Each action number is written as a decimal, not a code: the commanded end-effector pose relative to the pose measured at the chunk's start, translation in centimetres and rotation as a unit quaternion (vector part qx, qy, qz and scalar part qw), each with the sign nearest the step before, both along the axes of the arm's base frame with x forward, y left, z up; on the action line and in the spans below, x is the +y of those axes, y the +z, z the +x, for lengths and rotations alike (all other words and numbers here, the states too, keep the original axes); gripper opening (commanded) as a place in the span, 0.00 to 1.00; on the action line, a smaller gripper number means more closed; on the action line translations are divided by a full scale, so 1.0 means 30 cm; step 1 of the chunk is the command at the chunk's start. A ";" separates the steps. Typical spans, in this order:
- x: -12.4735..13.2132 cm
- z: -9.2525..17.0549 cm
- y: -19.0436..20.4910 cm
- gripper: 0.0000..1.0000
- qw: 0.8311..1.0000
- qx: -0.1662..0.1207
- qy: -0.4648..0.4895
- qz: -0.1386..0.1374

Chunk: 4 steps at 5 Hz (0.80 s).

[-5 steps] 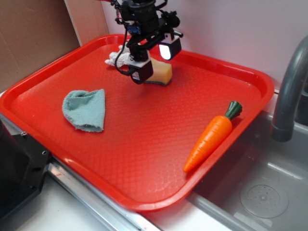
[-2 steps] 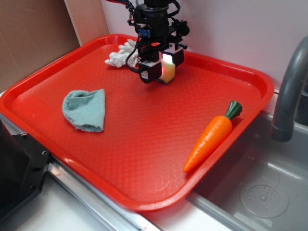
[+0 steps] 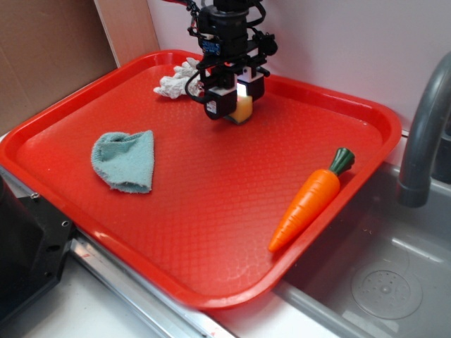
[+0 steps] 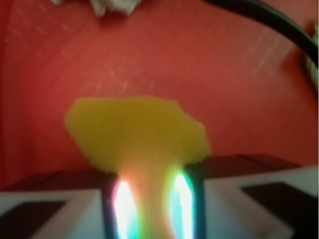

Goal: Grab the green sponge.

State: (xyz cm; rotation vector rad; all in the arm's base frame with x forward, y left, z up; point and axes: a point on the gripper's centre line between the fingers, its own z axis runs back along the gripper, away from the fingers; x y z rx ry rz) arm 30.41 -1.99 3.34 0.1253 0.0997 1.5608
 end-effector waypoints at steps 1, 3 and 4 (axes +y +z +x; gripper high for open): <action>-0.038 -0.050 0.346 0.00 0.959 -0.082 -0.245 -0.118; -0.049 -0.187 0.531 0.00 0.862 -0.098 -0.483 -0.117; -0.044 -0.239 0.601 0.00 0.794 -0.110 -0.593 -0.074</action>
